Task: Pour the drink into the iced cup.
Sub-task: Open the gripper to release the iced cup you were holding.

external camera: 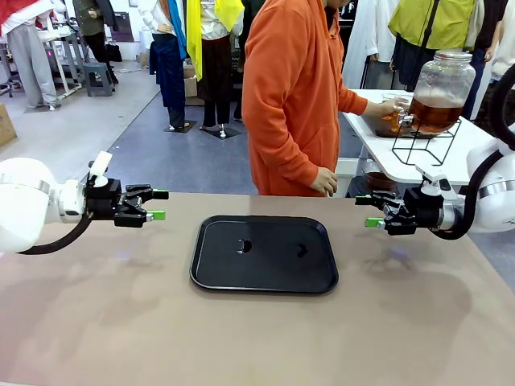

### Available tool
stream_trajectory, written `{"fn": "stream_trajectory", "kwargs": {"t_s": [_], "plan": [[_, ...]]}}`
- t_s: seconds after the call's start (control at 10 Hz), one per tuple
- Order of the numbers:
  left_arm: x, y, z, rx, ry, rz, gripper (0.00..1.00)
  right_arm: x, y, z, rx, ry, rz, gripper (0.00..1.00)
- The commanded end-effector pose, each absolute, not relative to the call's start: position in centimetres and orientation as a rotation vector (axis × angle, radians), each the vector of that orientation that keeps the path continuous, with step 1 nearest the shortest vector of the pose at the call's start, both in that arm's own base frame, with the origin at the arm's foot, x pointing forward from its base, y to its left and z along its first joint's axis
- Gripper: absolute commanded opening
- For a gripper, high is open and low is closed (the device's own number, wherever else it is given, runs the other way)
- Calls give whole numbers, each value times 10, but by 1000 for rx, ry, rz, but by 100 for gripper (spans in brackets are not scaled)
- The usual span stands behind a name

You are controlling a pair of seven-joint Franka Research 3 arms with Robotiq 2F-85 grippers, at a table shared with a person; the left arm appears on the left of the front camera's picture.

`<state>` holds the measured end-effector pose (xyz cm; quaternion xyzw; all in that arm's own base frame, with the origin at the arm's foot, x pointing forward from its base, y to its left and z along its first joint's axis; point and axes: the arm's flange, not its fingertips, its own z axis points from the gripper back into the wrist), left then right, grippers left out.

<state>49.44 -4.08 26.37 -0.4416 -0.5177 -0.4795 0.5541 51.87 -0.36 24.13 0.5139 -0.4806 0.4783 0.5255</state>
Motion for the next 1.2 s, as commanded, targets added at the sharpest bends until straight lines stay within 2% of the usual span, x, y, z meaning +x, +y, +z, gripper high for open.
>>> {"fn": "stream_trajectory", "kwargs": {"t_s": [0.0, 1.1], "plan": [[494, -43, 268, -1039, -1230, -1129, 100, 520, -3, 244, 1229, -1158, 1145, 100], [494, -43, 268, -1039, -1230, -1129, 100, 520, -3, 244, 1229, -1158, 1145, 100]]}}
